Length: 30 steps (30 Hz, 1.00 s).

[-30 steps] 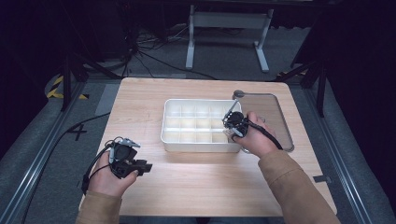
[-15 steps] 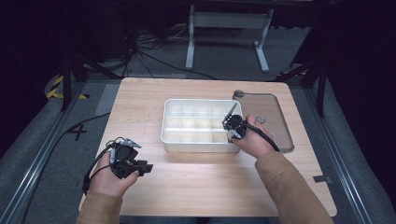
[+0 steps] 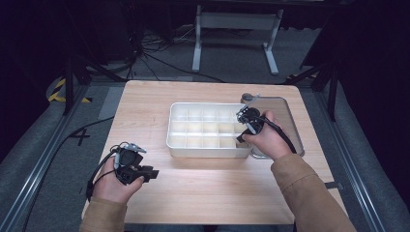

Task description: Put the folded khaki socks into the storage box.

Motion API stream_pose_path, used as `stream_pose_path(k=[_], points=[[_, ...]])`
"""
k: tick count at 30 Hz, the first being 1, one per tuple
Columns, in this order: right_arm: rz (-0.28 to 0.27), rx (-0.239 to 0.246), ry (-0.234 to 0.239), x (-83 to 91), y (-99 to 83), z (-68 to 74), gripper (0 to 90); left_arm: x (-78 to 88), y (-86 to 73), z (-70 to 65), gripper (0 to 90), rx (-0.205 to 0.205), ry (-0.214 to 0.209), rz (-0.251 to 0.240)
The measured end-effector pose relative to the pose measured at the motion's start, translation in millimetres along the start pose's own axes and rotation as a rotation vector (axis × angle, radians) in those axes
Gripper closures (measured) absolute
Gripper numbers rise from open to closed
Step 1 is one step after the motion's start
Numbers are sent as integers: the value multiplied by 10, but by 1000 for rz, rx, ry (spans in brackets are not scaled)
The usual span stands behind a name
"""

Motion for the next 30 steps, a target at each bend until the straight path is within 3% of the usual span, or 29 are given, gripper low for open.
stream_pose_path(k=[7,10,13,17,22,30], points=[[13,6,-11,-120,5,-14,567,3,-3,6,685,2,-1,-2],[42,-1,-10,-197,-28,-52,752,8,-7,16,683,2,-2,1],[67,-3,2,-230,-53,-50,787,8,-10,20,683,3,-4,0],[102,11,8,-328,-82,-26,795,1,-11,10,683,2,-2,-1],[97,16,-11,-419,-92,-7,787,1,-15,7,683,4,1,-2],[24,2,1,-344,-168,-21,736,-2,-10,0,682,4,-2,-6]])
Point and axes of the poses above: each handheld gripper's, and its own axes: x roughly backward along the jaws, y roughly out of its top, z roughly to its left, the point moved 1 cm from there along -x, roughly forward along the jaws, and after that the axes turned 1 degree about z, right-handed, at the moved point
